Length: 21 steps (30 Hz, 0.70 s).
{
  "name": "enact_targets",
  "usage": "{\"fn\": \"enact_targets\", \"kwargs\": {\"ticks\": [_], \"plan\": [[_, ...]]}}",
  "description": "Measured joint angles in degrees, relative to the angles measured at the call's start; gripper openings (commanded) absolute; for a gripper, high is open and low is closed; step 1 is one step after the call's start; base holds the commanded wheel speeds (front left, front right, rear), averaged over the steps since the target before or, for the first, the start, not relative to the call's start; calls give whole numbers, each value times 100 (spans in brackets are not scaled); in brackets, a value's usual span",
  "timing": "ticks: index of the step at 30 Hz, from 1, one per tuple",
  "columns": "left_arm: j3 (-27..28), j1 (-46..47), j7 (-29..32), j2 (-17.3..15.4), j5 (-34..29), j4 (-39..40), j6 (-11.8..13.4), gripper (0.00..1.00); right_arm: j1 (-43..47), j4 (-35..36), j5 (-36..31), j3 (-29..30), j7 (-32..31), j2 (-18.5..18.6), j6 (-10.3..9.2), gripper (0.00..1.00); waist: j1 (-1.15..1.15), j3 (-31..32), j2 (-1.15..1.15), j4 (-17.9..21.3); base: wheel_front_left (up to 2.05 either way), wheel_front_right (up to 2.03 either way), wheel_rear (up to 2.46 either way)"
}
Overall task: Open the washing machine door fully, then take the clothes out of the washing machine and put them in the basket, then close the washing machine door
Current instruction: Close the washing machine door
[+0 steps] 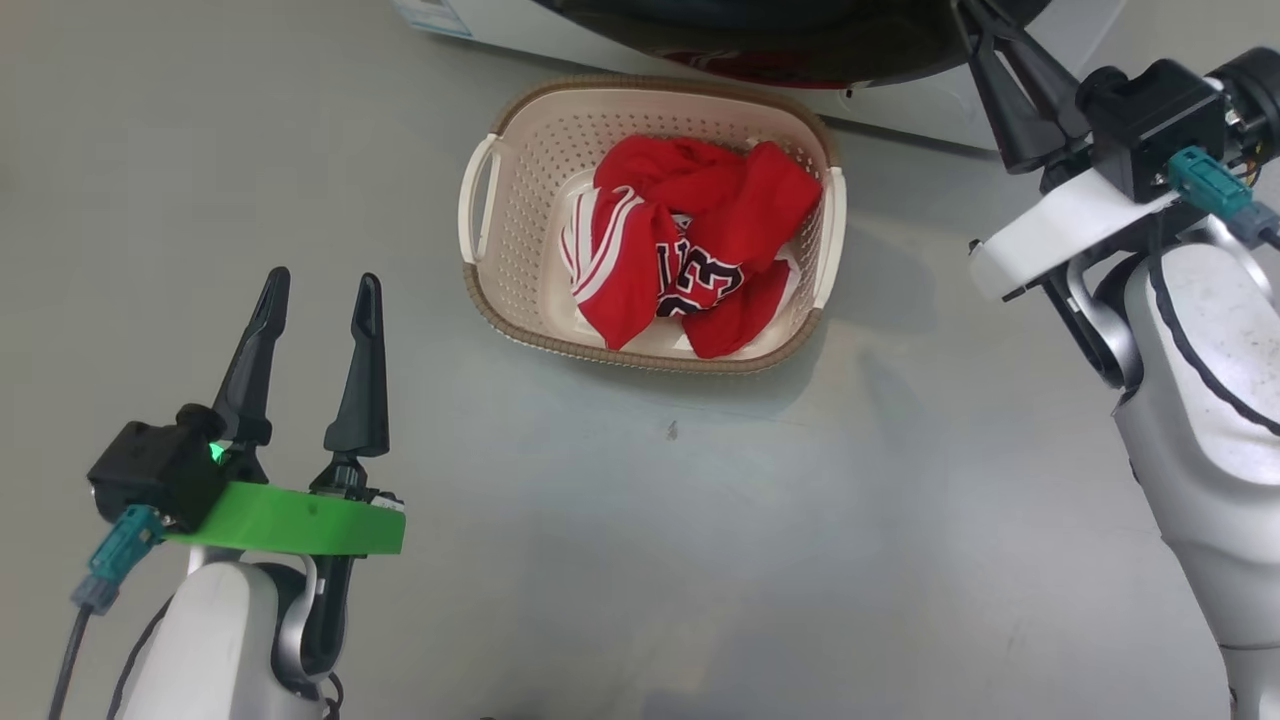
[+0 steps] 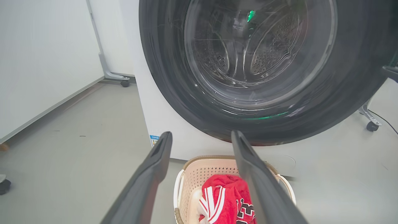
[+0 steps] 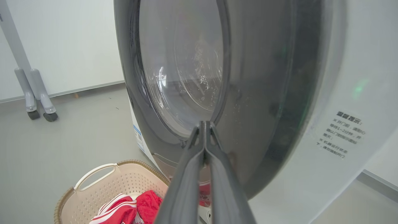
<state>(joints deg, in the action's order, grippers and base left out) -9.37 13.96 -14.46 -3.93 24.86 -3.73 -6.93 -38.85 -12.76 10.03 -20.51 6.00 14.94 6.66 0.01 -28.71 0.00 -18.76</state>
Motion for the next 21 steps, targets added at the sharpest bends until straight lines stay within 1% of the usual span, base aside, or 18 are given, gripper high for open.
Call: {"fn": "enact_targets", "kwargs": {"ticks": [4,10,15,21], "plan": [[-32,112,0,47,111,-21,0,100,-242,-151,13,1,-67,118,32,0,0,-191,0,-223,0,0,0],[-119,165,0,60,151,-68,-1,100,-647,-355,102,0,-66,148,32,0,0,-457,0,-433,0,0,0],[-182,235,0,79,171,-104,-1,100,-801,-592,164,92,-14,270,32,0,0,-586,0,-535,0,0,0],[-221,268,0,80,180,-138,-1,100,-1082,-703,215,99,34,283,34,0,0,-678,0,-553,0,0,0]]}}
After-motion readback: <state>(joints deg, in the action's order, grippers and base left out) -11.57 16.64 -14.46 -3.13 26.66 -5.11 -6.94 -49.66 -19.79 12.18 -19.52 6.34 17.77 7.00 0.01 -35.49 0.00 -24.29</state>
